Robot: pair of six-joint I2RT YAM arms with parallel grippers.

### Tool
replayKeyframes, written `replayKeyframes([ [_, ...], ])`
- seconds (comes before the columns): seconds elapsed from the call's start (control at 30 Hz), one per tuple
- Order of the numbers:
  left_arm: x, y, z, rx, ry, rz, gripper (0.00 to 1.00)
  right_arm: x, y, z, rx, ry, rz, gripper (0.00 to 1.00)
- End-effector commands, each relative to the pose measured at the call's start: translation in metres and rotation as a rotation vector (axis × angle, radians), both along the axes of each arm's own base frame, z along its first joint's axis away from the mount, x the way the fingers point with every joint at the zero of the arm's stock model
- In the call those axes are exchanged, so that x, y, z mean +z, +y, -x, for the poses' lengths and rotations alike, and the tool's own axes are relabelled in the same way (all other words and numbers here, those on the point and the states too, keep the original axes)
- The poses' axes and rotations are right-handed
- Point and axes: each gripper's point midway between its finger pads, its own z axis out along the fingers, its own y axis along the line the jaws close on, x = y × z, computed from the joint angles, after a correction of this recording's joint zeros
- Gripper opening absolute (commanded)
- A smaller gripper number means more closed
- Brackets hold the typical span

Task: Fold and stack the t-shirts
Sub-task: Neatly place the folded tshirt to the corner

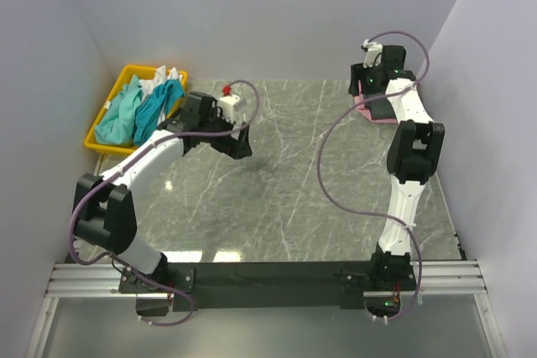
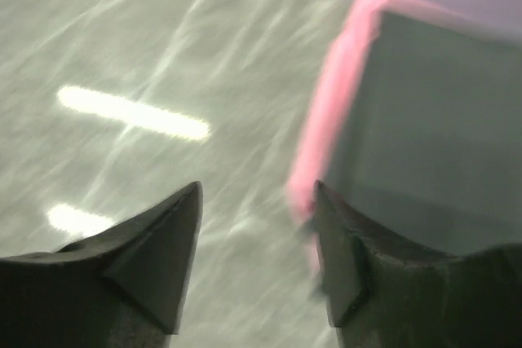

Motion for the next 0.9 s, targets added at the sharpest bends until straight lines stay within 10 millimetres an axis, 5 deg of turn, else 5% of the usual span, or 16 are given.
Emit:
replayKeyframes([
  [0.0,0.035,0.007,-0.011,0.061,0.037,0.117,0.99,0.065,0.051,0.046,0.1,-0.018,-0.062,0.71],
  [0.07,0.039,0.024,-0.02,0.108,0.07,0.149,0.99,0.083,0.071,0.074,0.129,0.0,-0.1,0.74],
  [0.1,0.04,0.028,-0.021,0.123,0.091,0.168,0.99,0.068,0.089,0.091,0.157,0.058,-0.11,0.76],
  [0.13,0.037,0.036,-0.026,0.154,0.102,0.166,0.99,0.08,0.096,0.108,0.159,0.063,-0.123,0.77],
  [0.2,0.033,0.053,-0.035,0.219,0.11,0.144,1.0,0.063,0.108,0.137,0.172,0.133,-0.148,0.78],
  [0.27,0.028,0.067,-0.041,0.271,0.097,0.113,1.0,0.073,0.123,0.161,0.184,0.132,-0.171,0.79],
  [0.37,0.022,0.078,-0.039,0.293,0.069,0.072,1.0,0.062,0.138,0.198,0.188,0.163,-0.198,0.8],
  [0.4,0.019,0.08,-0.037,0.286,0.061,0.058,0.99,0.042,0.139,0.215,0.183,0.212,-0.204,0.81],
  [0.43,0.016,0.083,-0.035,0.286,0.058,0.045,0.99,0.05,0.144,0.223,0.189,0.18,-0.214,0.81],
  [0.47,0.005,0.088,-0.031,0.293,0.065,0.014,1.0,0.03,0.144,0.239,0.189,0.223,-0.216,0.82],
  [0.67,-0.027,0.109,-0.013,0.334,0.059,-0.091,0.99,0.032,0.134,0.273,0.186,0.132,-0.179,0.85],
  [0.87,-0.009,0.113,-0.011,0.311,-0.031,-0.106,0.99,0.045,0.128,0.289,0.189,0.078,-0.171,0.87],
])
